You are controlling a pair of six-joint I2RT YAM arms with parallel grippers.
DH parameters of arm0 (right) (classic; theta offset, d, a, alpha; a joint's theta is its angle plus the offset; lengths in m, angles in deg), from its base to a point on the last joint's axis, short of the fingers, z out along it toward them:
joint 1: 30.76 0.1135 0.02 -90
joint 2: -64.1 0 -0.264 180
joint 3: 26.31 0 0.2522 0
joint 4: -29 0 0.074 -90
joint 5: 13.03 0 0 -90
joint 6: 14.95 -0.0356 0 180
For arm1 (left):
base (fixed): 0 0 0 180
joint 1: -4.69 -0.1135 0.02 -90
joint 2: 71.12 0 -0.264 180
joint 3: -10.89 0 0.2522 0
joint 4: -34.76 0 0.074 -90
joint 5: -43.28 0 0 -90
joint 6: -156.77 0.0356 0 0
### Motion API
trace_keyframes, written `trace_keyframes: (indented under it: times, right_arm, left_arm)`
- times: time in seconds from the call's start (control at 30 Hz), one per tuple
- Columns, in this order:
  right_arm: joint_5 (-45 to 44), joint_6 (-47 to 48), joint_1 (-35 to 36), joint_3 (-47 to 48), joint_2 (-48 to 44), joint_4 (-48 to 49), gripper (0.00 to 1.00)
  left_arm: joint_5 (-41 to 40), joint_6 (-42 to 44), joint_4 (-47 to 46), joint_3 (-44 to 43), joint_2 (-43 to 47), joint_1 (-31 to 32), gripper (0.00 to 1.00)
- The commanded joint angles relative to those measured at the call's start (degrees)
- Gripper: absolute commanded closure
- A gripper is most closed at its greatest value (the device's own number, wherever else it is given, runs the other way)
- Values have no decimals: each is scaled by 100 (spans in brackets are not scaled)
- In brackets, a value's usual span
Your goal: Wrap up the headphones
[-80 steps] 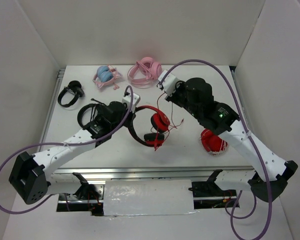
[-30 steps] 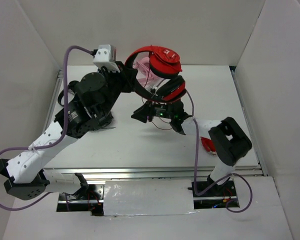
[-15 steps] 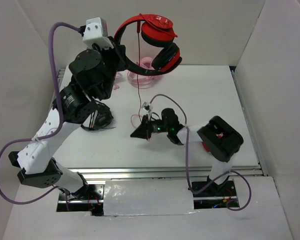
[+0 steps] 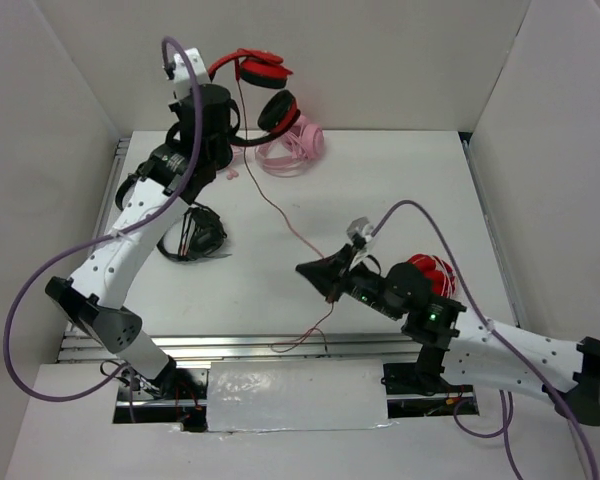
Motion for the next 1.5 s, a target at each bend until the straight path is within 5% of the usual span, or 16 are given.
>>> trace_keyframes:
  times: [0.0, 0.27, 0.57, 0.93, 1.33, 1.47]
  right_arm:
    - [-3498, 824, 342, 818, -372, -1815, 100]
    - [-4797, 3655, 379, 1980, 233, -862, 100]
    - [-3814, 5503, -1132, 2973, 1393, 212, 100]
    - [-646, 3756, -3136, 3598, 2361, -596, 97]
    - [2593, 2525, -3876, 3131, 3274, 220, 92]
    - [3394, 2148, -3726, 3158, 3836, 483, 87]
  left_arm:
    - [-229, -447, -315, 655, 89, -145, 100]
    - [-368, -343, -209, 2343, 19, 494, 100]
    - [842, 527, -851, 4199, 895, 1523, 100]
    - [1837, 431, -896, 5141, 2821, 2579, 100]
    - [1688, 791, -429, 3674, 2946, 2843, 100]
    - [1678, 1134, -121, 2515, 2629, 2896, 100]
